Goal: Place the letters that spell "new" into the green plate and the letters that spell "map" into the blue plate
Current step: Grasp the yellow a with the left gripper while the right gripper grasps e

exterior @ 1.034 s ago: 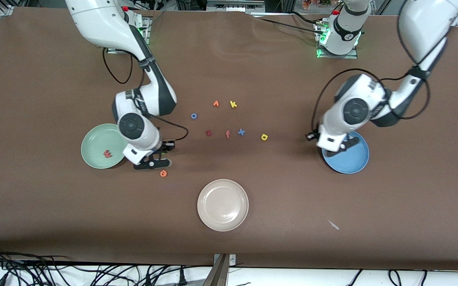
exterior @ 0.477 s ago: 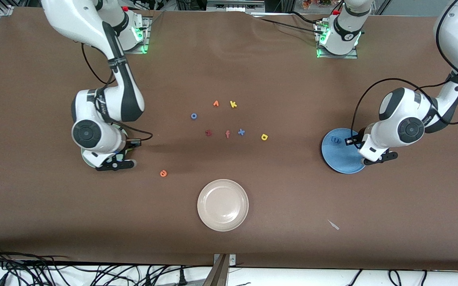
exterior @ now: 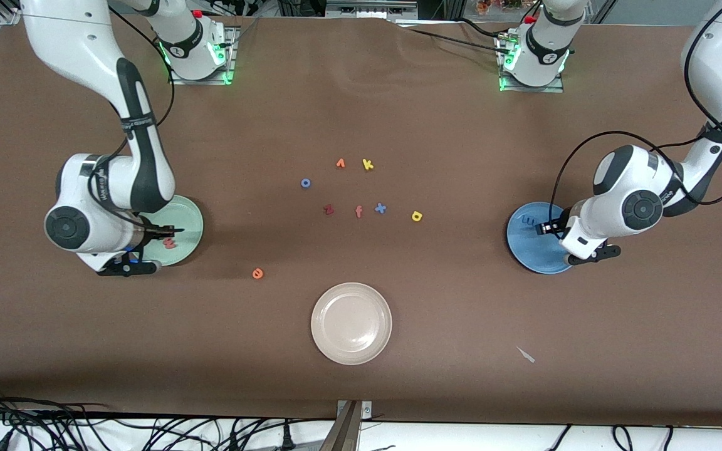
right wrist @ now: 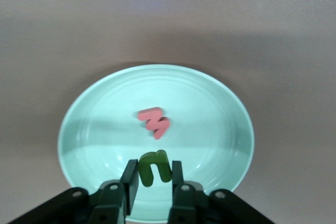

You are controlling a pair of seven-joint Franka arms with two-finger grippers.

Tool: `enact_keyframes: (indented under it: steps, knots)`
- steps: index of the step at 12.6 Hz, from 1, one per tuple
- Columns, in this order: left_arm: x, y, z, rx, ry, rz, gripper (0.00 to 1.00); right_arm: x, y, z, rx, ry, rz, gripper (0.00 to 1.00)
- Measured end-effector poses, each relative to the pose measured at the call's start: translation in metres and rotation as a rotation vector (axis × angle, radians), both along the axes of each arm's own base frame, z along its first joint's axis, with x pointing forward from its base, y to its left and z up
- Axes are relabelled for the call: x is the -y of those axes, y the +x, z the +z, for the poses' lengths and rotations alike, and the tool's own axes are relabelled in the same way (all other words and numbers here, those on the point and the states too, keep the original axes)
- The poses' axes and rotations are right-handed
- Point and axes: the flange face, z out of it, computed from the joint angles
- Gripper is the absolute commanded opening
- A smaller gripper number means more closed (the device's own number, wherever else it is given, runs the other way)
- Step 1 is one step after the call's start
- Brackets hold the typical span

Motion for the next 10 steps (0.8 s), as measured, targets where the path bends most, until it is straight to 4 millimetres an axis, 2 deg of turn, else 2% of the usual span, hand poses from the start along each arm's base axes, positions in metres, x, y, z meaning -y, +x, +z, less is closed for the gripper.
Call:
enact_keyframes:
  steps: [3, 5, 6, 7, 8, 10]
  knots:
    - [0.095, -0.011, 0.043, 0.016, -0.016, 0.1, 1.0, -0.013, 0.002, 0.001, 0.007, 0.014, 0.01, 1.0]
    - [0.167, -0.027, 0.054, 0.052, -0.023, 0.147, 1.0, -0.03, 0.004, 0.005, 0.02, 0.048, -0.008, 1.0]
    - [0.202, -0.036, 0.055, 0.078, -0.039, 0.18, 1.0, -0.039, 0.005, 0.008, 0.029, 0.054, -0.017, 1.0]
    - [0.229, -0.045, 0.052, 0.092, -0.049, 0.214, 1.0, -0.051, 0.006, 0.01, 0.038, 0.054, -0.028, 1.0]
    - [0.247, -0.052, 0.045, 0.102, -0.052, 0.24, 1.0, -0.066, 0.006, 0.013, 0.047, 0.051, -0.045, 1.0]
    - [0.268, -0.06, 0.02, 0.111, -0.035, 0.284, 1.0, -0.105, 0.004, 0.017, 0.068, 0.04, -0.088, 1.0]
